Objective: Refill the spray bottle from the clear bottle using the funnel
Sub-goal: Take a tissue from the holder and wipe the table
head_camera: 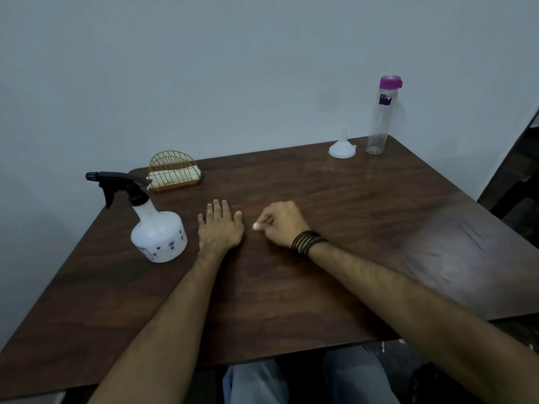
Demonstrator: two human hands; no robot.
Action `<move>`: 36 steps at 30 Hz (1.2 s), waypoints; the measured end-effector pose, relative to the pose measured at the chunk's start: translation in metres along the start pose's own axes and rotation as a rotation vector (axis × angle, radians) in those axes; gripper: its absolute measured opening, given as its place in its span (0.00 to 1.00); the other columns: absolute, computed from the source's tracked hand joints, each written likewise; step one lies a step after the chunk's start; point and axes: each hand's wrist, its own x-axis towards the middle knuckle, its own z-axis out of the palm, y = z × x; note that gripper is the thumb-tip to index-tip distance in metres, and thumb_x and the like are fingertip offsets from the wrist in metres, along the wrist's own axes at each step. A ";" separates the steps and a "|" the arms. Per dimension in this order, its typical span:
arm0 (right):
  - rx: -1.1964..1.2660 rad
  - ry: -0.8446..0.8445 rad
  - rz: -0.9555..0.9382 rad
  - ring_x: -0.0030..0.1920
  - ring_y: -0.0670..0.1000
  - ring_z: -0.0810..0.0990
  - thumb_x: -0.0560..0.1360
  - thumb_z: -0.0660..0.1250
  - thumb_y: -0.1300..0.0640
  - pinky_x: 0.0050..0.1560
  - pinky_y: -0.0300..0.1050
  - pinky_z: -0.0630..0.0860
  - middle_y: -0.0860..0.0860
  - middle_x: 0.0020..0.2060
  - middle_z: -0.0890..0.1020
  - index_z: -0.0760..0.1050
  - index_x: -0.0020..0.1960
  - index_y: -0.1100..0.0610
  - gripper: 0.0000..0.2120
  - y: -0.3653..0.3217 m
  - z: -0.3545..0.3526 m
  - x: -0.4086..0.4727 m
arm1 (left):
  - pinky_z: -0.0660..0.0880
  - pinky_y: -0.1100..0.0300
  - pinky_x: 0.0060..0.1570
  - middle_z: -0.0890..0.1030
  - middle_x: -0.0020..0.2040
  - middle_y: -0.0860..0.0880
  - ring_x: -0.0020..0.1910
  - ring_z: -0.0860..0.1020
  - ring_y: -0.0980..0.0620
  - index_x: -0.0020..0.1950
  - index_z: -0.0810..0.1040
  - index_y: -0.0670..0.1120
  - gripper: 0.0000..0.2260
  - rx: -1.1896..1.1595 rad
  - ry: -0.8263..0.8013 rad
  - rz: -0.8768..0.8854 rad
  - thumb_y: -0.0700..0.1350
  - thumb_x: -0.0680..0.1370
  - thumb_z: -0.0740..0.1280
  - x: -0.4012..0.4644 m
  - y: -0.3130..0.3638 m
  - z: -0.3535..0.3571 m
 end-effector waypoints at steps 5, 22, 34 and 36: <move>-0.021 0.160 0.306 0.49 0.50 0.85 0.73 0.75 0.56 0.59 0.46 0.80 0.51 0.45 0.88 0.87 0.44 0.52 0.02 0.068 -0.058 0.048 | 0.42 0.43 0.78 0.46 0.83 0.43 0.82 0.44 0.45 0.83 0.46 0.43 0.30 -0.008 0.010 0.008 0.58 0.85 0.43 -0.001 0.001 -0.001; 0.045 0.097 0.204 0.52 0.52 0.85 0.71 0.77 0.51 0.60 0.44 0.80 0.53 0.47 0.87 0.87 0.44 0.52 0.05 0.011 0.001 0.112 | 0.44 0.44 0.79 0.48 0.83 0.43 0.82 0.46 0.46 0.82 0.47 0.40 0.29 -0.023 0.059 -0.029 0.53 0.84 0.46 -0.001 0.003 0.002; 0.049 -0.022 0.063 0.51 0.51 0.85 0.73 0.74 0.52 0.58 0.46 0.81 0.51 0.46 0.87 0.87 0.46 0.52 0.05 -0.041 0.042 0.133 | 0.43 0.44 0.79 0.46 0.83 0.41 0.82 0.45 0.45 0.82 0.46 0.39 0.30 -0.033 0.051 -0.022 0.53 0.84 0.46 0.002 0.005 0.002; 0.041 -0.070 -0.002 0.50 0.51 0.85 0.74 0.73 0.53 0.58 0.45 0.81 0.50 0.45 0.87 0.86 0.44 0.52 0.04 -0.058 0.055 0.129 | 0.44 0.44 0.79 0.47 0.83 0.41 0.82 0.45 0.44 0.82 0.44 0.39 0.30 -0.041 0.059 -0.002 0.53 0.84 0.46 0.001 0.003 0.001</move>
